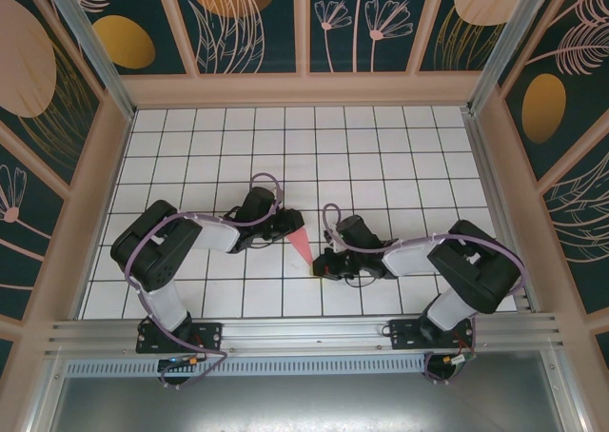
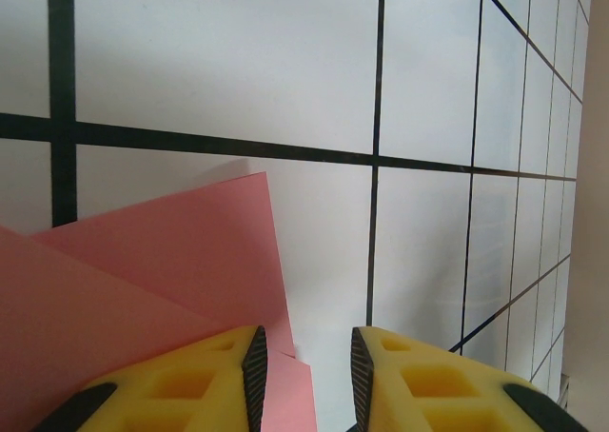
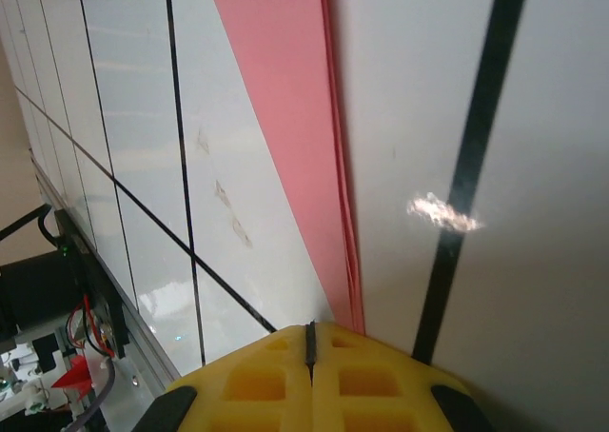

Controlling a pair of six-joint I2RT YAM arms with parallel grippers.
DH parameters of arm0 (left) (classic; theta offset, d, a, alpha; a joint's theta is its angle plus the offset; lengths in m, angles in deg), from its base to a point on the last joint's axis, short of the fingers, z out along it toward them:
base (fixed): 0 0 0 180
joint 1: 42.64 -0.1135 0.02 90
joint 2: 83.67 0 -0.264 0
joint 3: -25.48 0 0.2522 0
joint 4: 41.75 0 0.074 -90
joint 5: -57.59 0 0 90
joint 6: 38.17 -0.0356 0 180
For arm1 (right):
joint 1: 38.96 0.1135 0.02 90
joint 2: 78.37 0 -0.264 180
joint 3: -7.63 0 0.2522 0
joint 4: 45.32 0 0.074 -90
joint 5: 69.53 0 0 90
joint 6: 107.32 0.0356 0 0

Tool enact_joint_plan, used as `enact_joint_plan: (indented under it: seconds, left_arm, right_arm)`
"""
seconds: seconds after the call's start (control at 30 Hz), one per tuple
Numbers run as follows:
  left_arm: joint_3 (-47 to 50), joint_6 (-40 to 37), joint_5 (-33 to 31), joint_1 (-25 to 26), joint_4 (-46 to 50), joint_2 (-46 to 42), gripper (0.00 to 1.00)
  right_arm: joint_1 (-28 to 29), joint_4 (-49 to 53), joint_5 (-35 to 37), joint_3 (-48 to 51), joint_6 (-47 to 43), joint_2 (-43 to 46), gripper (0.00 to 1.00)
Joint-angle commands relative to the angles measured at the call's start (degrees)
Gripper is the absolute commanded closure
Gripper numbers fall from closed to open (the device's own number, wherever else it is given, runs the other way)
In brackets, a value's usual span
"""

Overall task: Fold a paper plane with a square sheet of paper (pick it up from the middle)
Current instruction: Fold the wing for the fifth time at the center of the table.

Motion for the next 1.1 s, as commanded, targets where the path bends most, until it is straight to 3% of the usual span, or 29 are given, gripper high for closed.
enact_joint_plan:
  seconds: [0.0, 0.23, 0.57, 0.73, 1.07]
  left_arm:
    - [2.0, -1.2, -4.3, -0.3, 7.2, 3.5, 0.67]
    - [2.1, -1.7, -3.7, -0.3, 6.7, 2.7, 0.67]
    - [2.4, -1.7, -3.4, -0.3, 6.2, 2.3, 0.66]
    - [2.5, -1.8, -3.4, -0.3, 6.2, 2.2, 0.66]
    - [2.4, -1.6, -4.1, -0.3, 6.3, 2.7, 0.66]
  right_arm:
    - [0.6, 5.9, -0.6, 1.8, 0.4, 1.5, 0.96]
    - [0.1, 6.2, 5.1, -5.4, -1.5, 6.8, 0.98]
    - [-0.6, 3.1, 4.1, -12.7, 0.4, -7.2, 0.99]
    - [-0.6, 3.2, 3.1, -10.4, 0.7, -9.6, 0.99]
    - [0.7, 4.8, 3.5, -2.1, 1.6, -1.7, 0.98]
